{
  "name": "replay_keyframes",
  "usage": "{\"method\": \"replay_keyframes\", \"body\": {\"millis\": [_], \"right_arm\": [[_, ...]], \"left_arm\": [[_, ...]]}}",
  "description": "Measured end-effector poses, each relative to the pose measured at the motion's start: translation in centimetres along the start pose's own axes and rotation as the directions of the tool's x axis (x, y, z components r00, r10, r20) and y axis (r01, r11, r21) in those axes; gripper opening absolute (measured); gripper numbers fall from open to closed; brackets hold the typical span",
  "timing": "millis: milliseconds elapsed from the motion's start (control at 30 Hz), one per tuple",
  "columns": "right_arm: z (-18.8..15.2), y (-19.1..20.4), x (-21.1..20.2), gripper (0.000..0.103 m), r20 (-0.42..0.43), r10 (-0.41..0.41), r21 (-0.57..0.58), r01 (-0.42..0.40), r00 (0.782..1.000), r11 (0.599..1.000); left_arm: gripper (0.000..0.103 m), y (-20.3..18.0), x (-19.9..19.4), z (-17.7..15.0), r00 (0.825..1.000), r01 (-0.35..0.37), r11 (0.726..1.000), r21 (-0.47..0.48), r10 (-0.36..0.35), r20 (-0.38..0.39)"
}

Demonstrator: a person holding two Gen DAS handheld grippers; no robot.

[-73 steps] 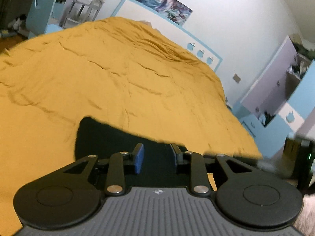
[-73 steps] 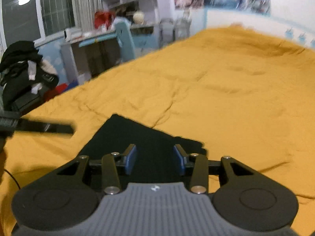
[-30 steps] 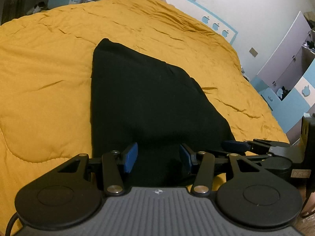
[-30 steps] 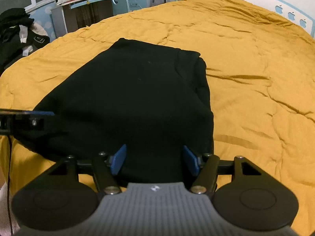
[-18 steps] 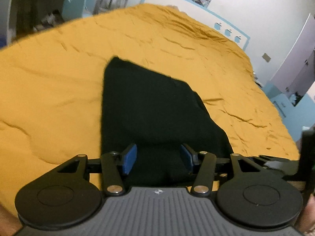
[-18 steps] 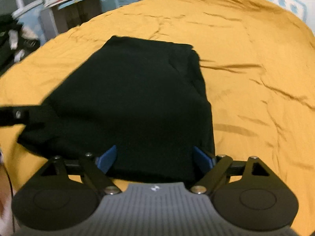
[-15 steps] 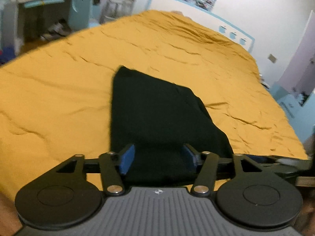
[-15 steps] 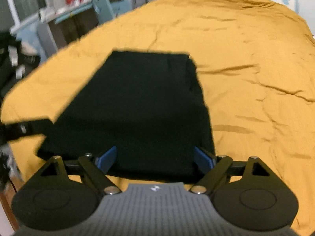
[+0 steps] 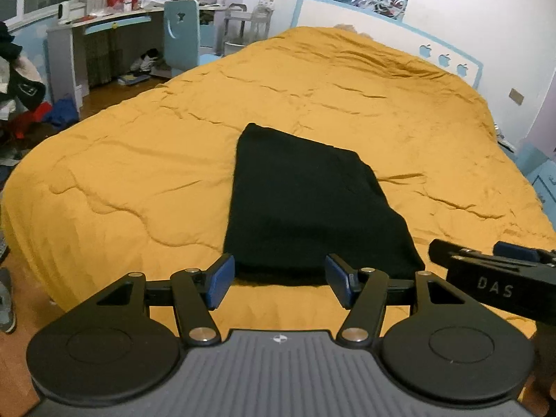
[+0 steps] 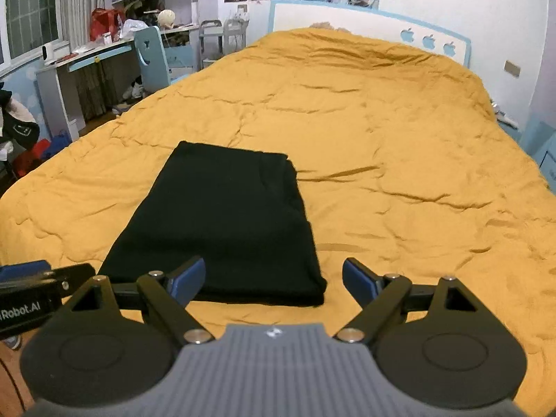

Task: Fold small clothes

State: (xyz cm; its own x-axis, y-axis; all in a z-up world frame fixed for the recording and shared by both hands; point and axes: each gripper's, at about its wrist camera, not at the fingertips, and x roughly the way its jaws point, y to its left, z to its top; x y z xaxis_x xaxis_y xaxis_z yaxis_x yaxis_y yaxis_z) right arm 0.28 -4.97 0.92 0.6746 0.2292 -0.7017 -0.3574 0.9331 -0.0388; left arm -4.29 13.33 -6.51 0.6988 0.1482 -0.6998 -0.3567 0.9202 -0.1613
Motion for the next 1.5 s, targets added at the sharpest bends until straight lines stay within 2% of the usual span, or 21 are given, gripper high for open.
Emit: {"method": "replay_keyframes", "body": {"millis": [367, 500, 867, 1500], "right_arm": [[-0.1, -0.2, -0.7, 0.082, 0.013, 0.007, -0.011, -0.007, 1.0, 1.0], [0.0, -0.2, -0.8, 0.082, 0.009, 0.012, -0.006, -0.012, 1.0, 1.0], [-0.1, -0.4, -0.9, 0.082, 0.008, 0.011, -0.01, -0.011, 1.0, 1.0], [-0.2, -0.9, -1.0, 0.082, 0.008, 0.026, 0.002, -0.026, 1.0, 1.0]], "left_arm": [[0.072, -0.9, -0.1, -0.1, 0.999, 0.032, 0.999, 0.007, -0.032, -0.037], [0.072, -1.2, 0.0, -0.1, 0.999, 0.011, 1.0, 0.015, -0.01, -0.038], [0.073, -1.8, 0.0, -0.4, 0.999, 0.017, 1.0, 0.02, -0.016, -0.051], [0.074, -1.8, 0.4, -0.6, 0.997, -0.016, 0.999, 0.037, 0.019, -0.075]]}}
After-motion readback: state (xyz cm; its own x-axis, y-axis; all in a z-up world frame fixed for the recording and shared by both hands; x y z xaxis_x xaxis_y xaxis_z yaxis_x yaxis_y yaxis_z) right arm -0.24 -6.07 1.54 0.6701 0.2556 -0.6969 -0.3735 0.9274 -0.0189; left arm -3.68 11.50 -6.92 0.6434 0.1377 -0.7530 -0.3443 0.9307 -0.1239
